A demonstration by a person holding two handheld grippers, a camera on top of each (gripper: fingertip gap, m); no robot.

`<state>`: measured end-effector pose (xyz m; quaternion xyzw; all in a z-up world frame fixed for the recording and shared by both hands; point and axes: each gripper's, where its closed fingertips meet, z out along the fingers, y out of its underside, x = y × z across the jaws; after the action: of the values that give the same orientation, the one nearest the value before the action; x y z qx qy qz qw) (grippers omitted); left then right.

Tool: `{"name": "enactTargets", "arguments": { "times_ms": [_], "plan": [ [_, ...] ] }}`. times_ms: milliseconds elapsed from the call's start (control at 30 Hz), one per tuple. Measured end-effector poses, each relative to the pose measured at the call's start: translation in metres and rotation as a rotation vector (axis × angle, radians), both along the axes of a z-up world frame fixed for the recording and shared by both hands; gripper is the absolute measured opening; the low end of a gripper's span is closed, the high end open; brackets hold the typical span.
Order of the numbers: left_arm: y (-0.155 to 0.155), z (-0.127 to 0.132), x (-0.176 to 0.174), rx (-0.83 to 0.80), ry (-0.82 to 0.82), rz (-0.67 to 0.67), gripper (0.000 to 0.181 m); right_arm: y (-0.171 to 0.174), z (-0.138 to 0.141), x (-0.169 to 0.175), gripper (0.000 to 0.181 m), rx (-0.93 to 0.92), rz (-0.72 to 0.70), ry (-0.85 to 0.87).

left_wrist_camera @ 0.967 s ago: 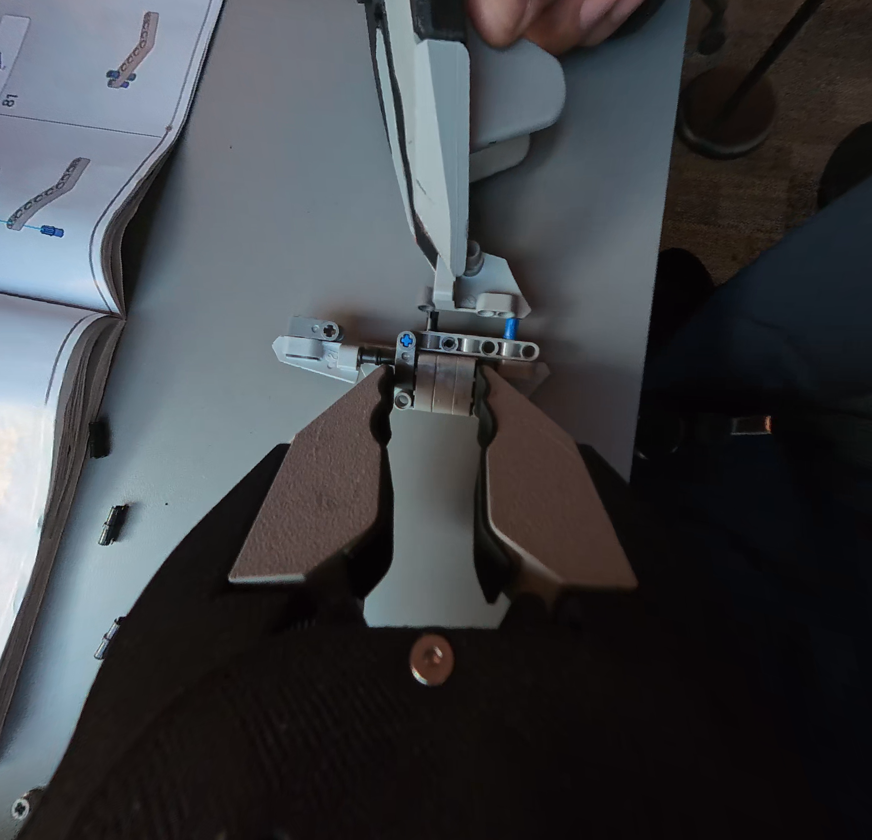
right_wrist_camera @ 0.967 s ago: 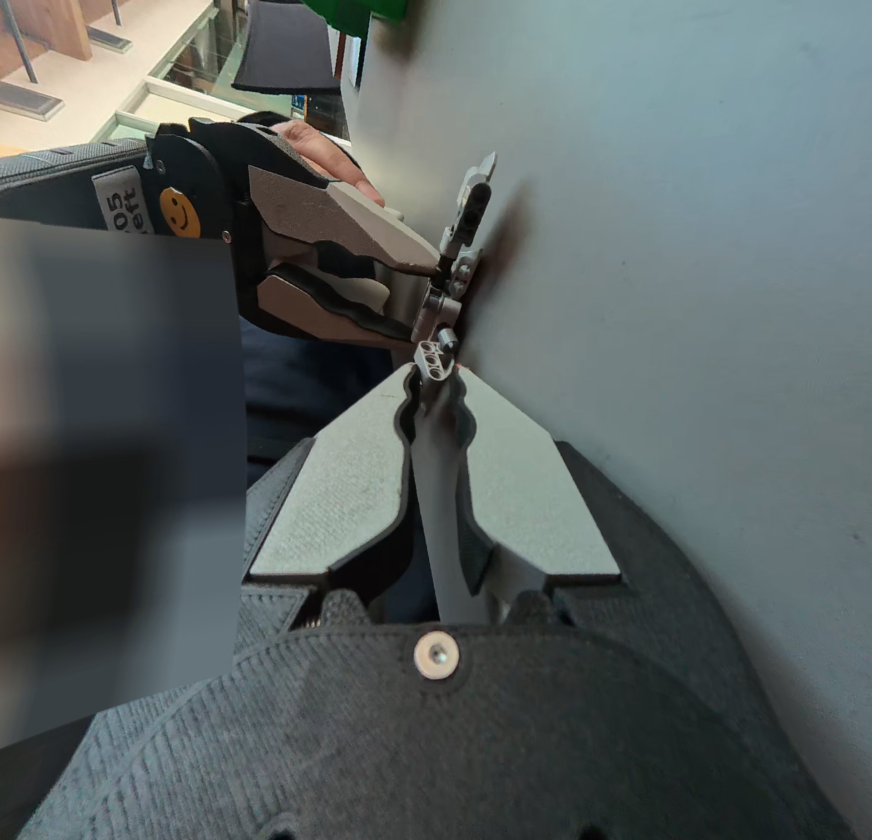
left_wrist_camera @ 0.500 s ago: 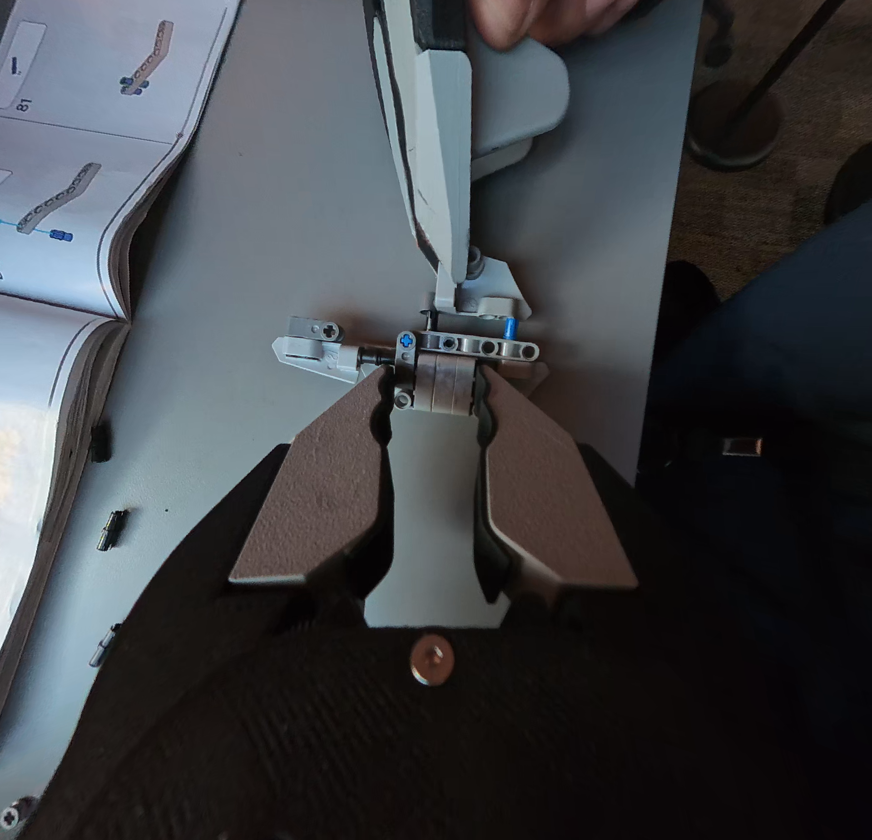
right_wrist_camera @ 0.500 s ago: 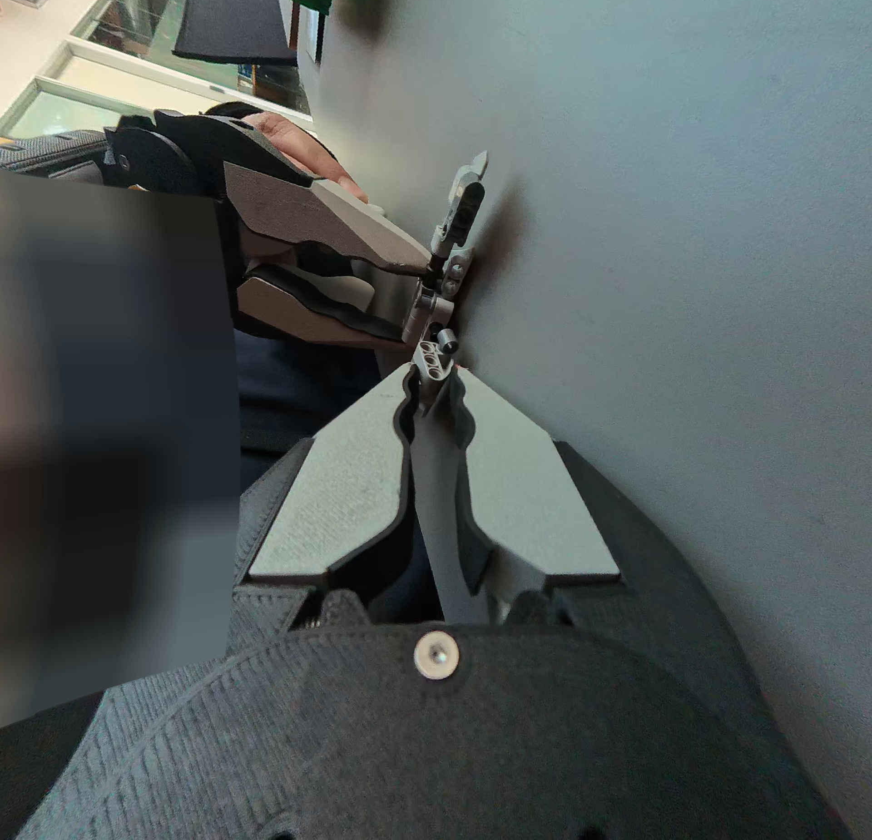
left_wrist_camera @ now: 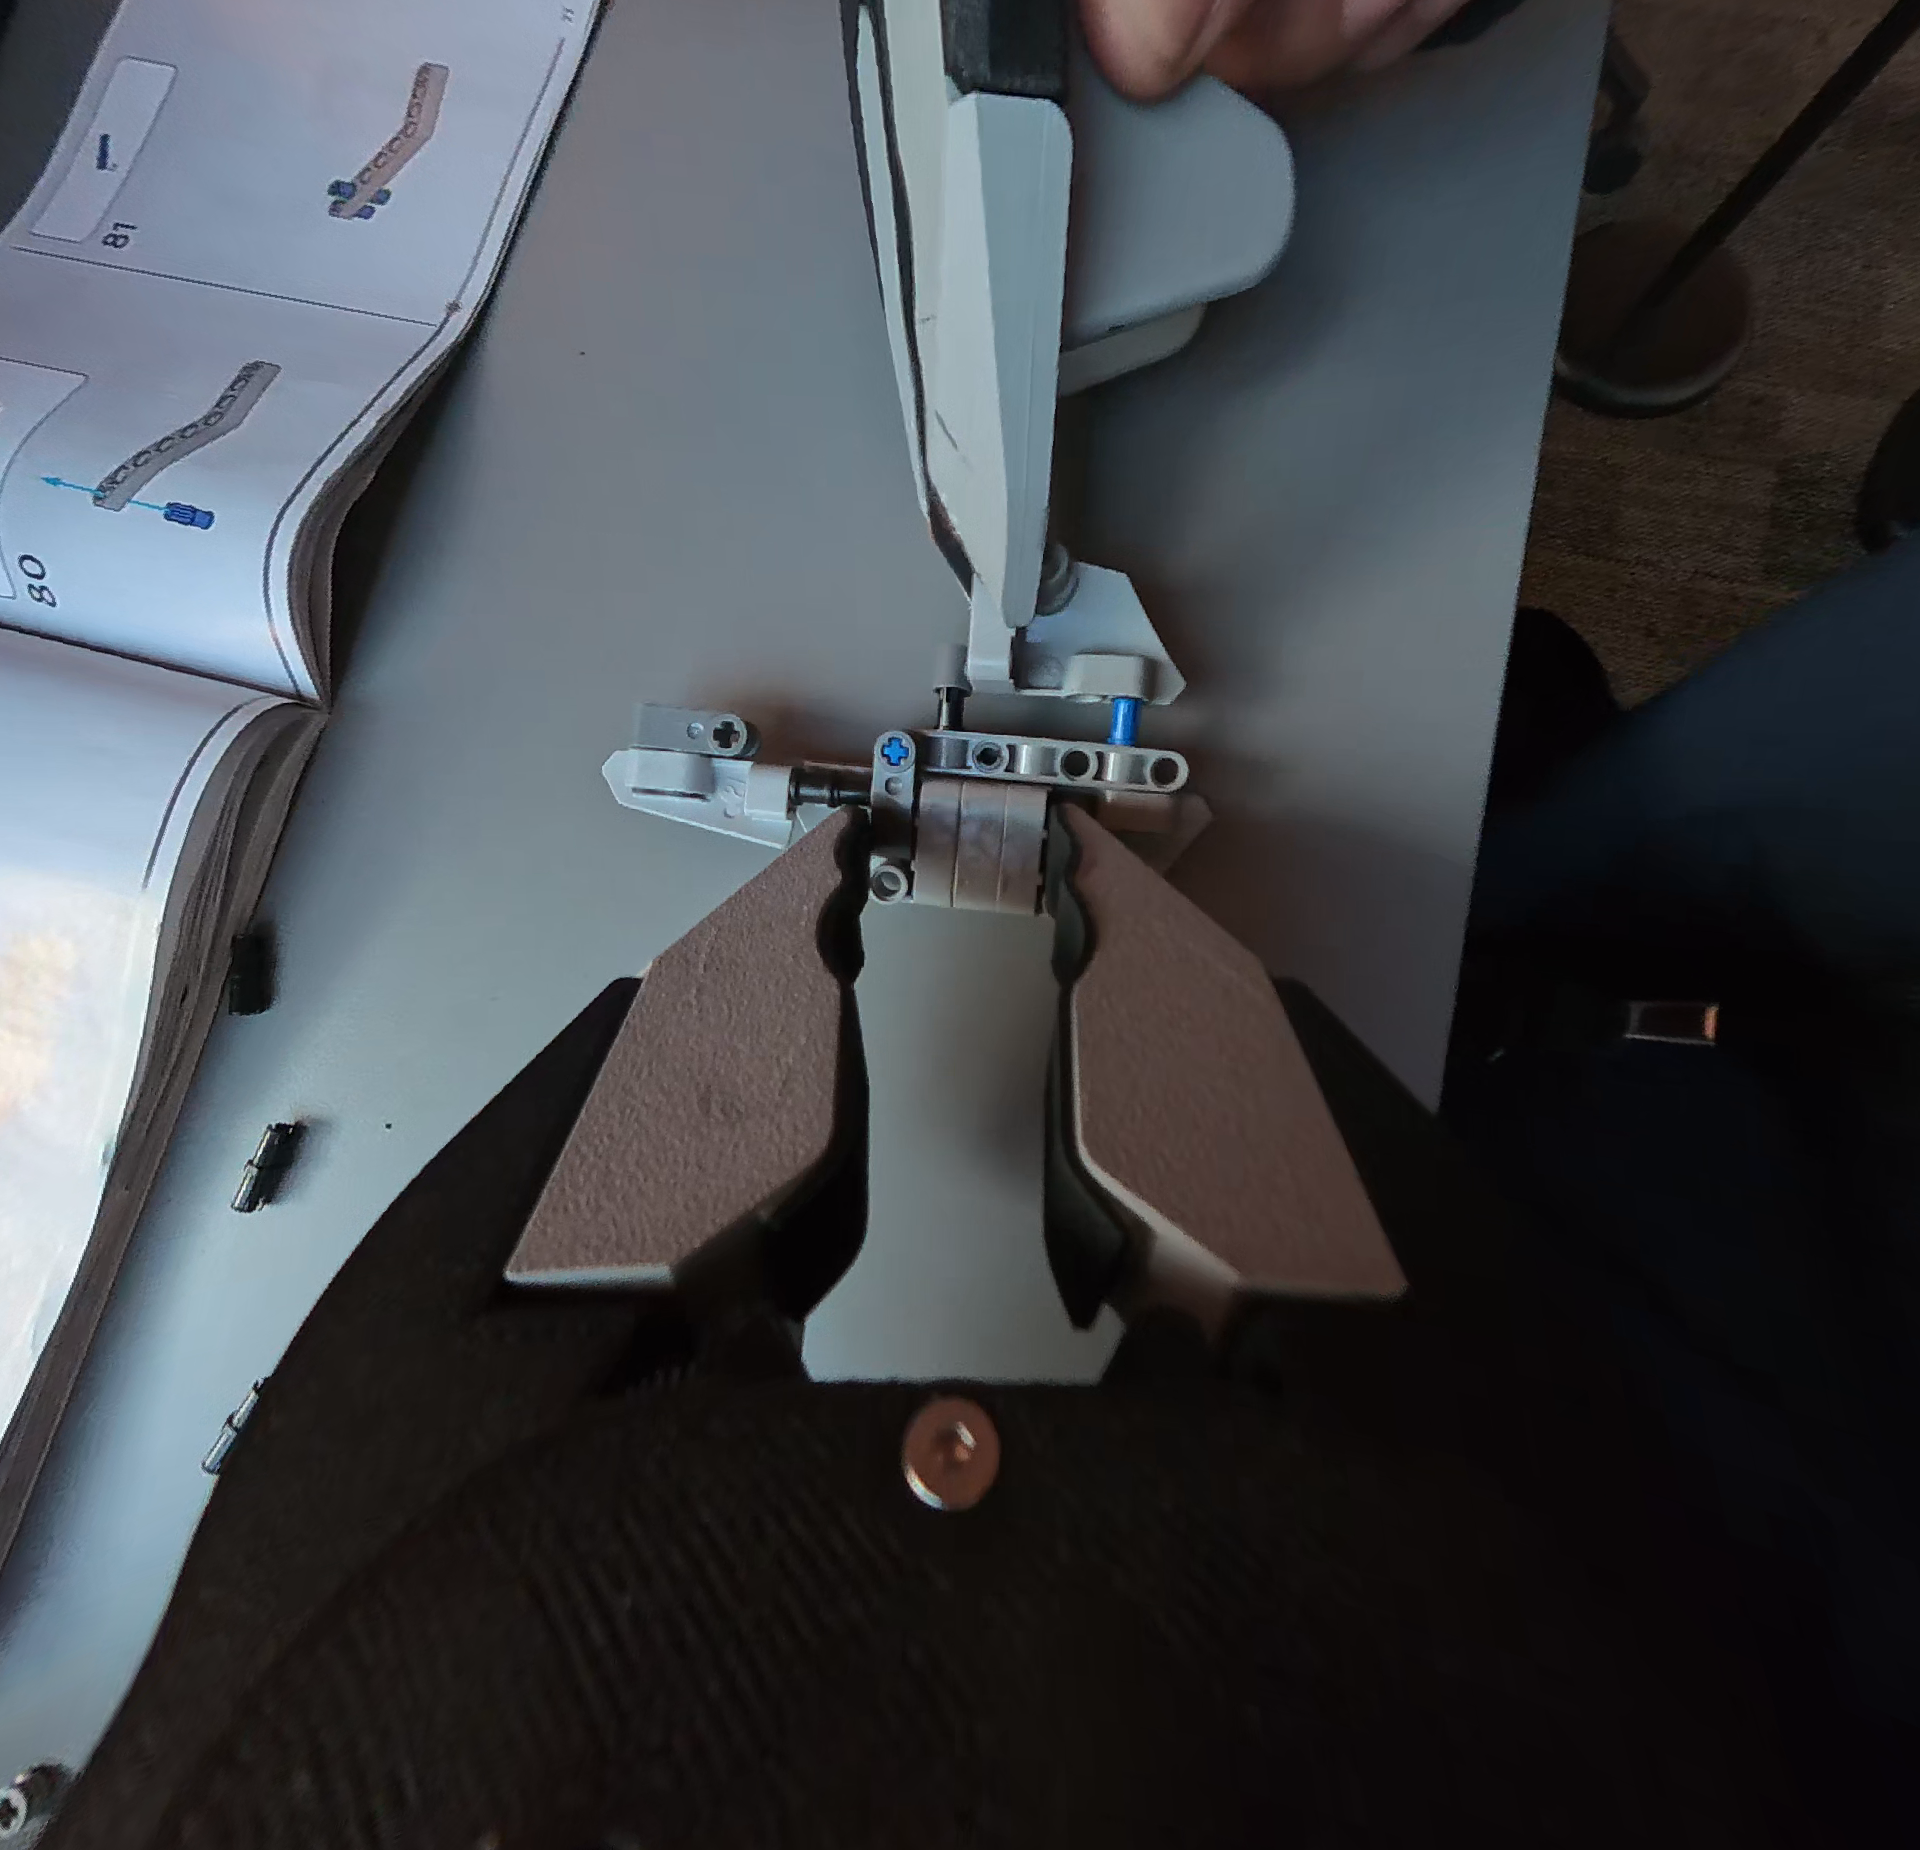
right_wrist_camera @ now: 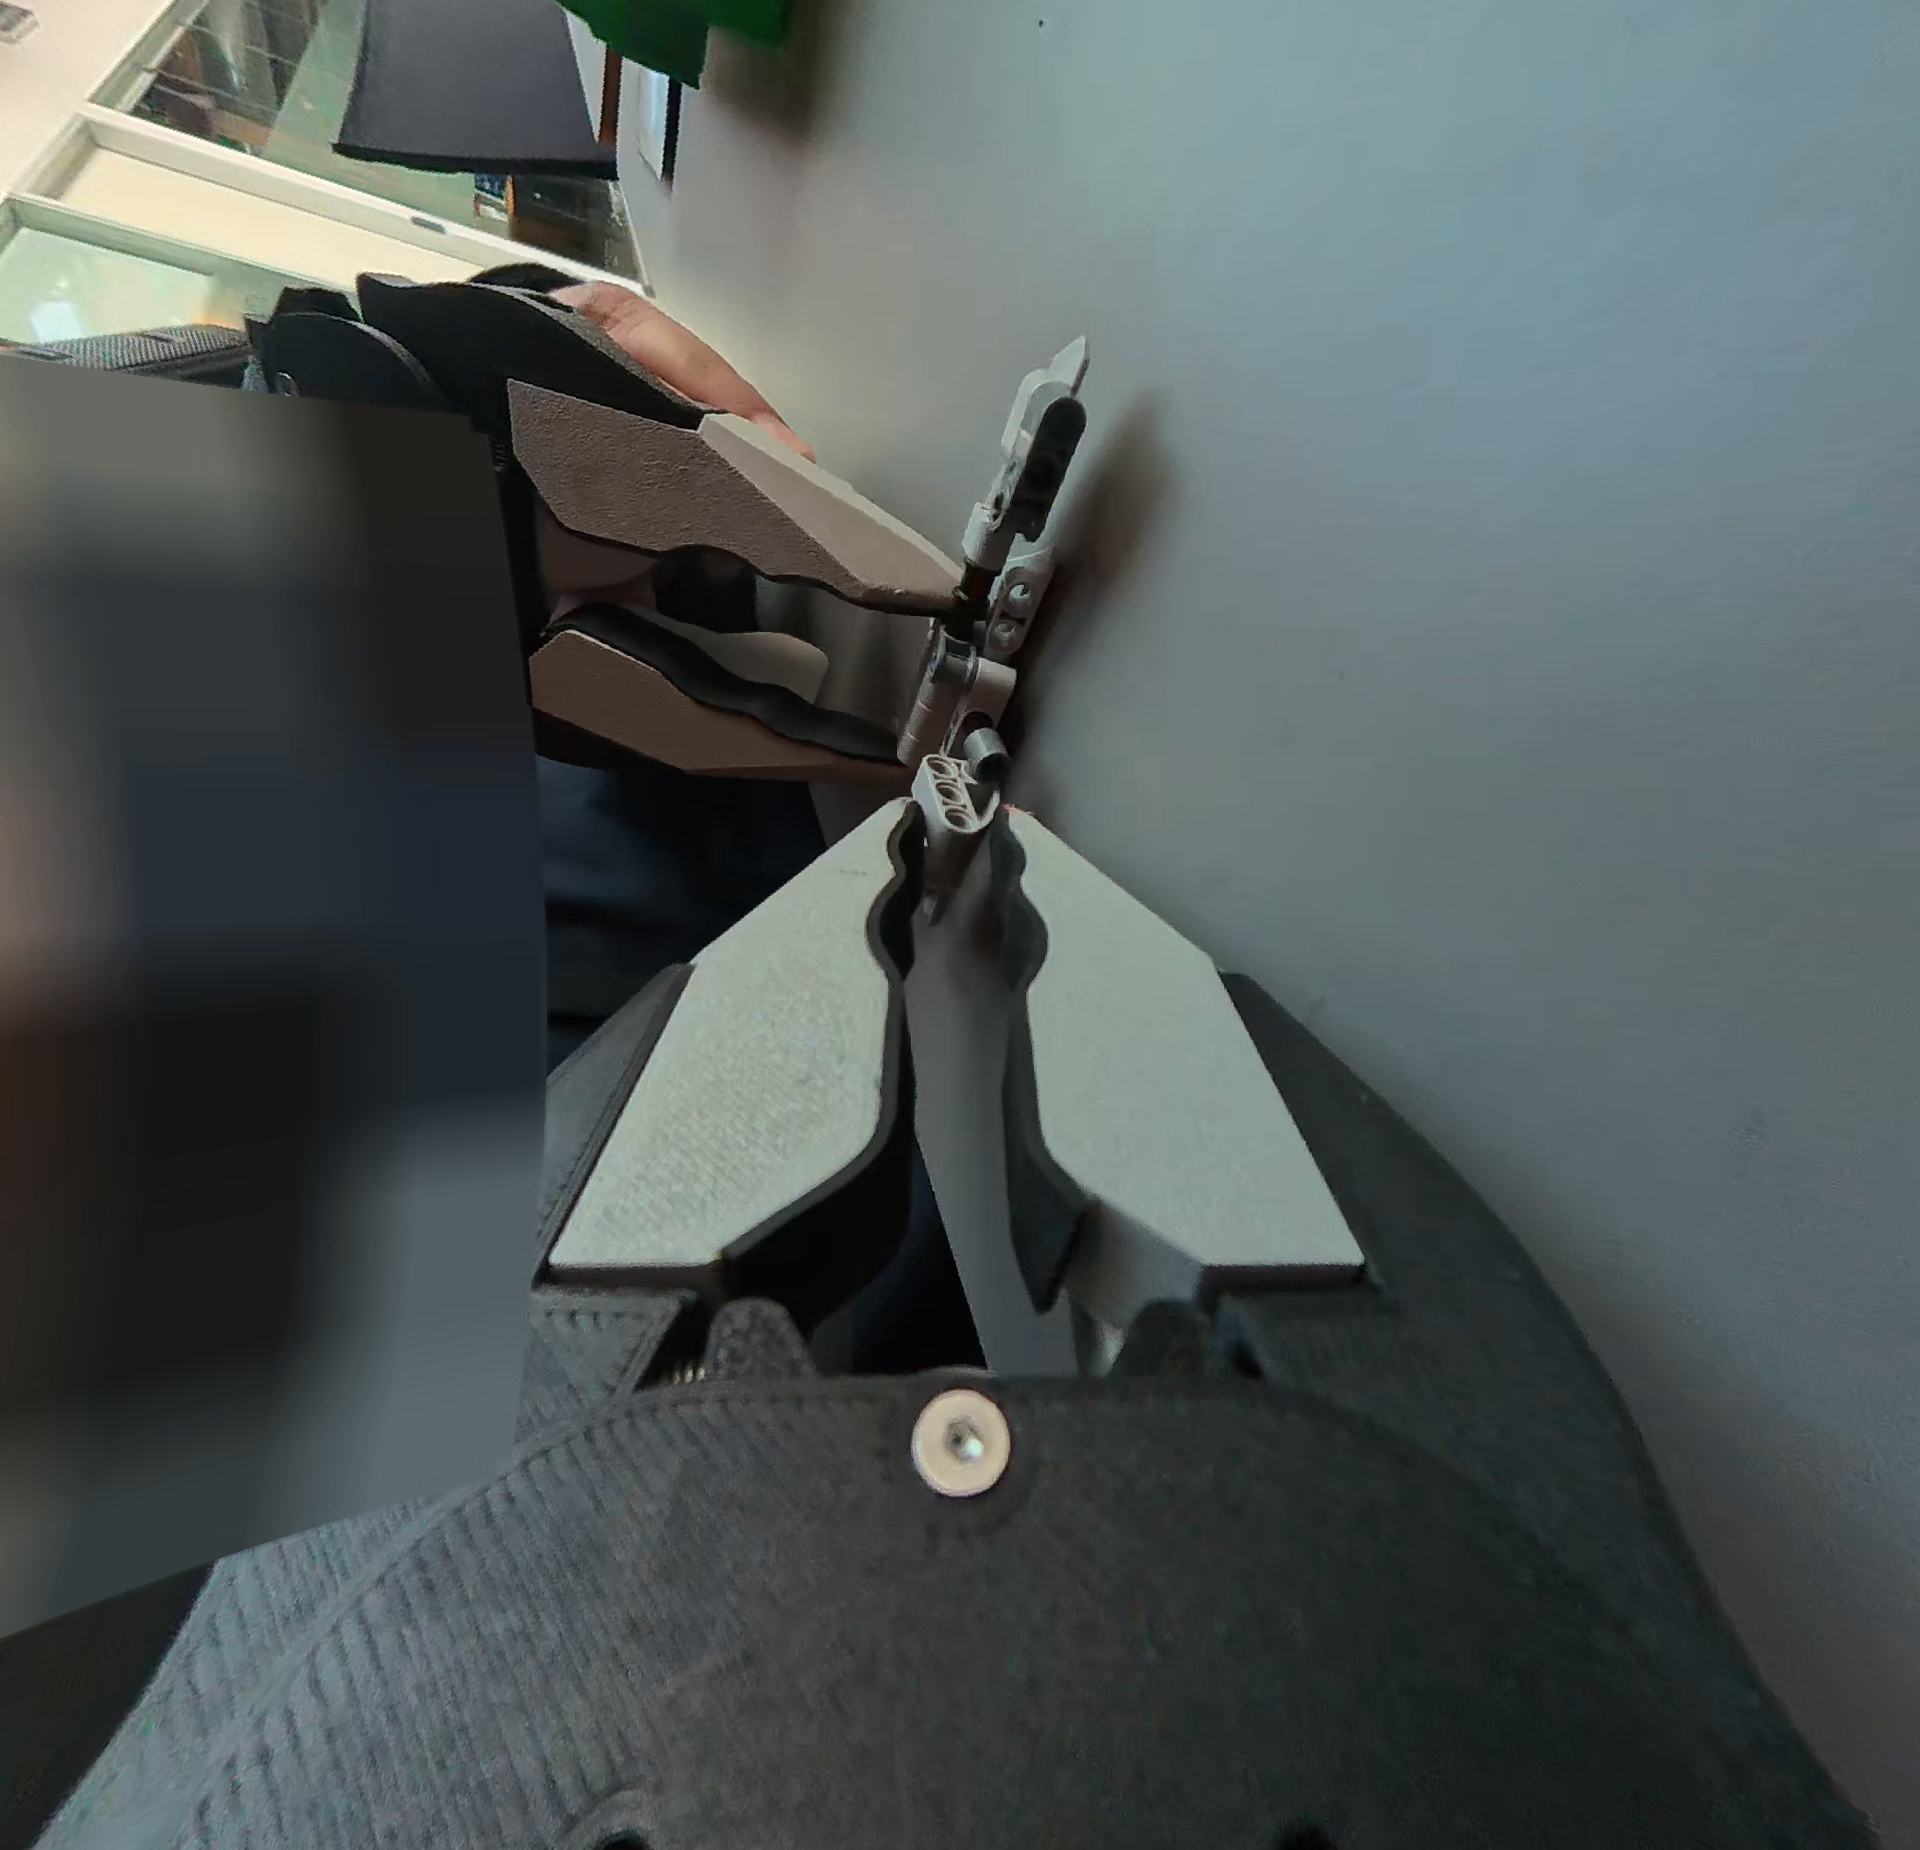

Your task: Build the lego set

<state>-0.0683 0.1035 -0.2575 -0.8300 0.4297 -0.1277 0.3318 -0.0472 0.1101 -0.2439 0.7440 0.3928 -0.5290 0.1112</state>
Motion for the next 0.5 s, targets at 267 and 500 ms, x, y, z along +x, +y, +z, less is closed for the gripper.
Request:
{"name": "enactTargets", "arguments": {
  "times_ms": [267,500],
  "plan": [
    [0.0025,0.0005,0.0011,0.037,-0.058,0.048,0.031,0.0031,-0.0001,-0.0004,0.009,0.086,-0.041,-0.009],
    [0.0034,0.0008,0.0006,0.067,-0.070,0.074,0.031,0.0044,0.0003,-0.0015,0.009,0.086,-0.059,0.007]
  ]
}}
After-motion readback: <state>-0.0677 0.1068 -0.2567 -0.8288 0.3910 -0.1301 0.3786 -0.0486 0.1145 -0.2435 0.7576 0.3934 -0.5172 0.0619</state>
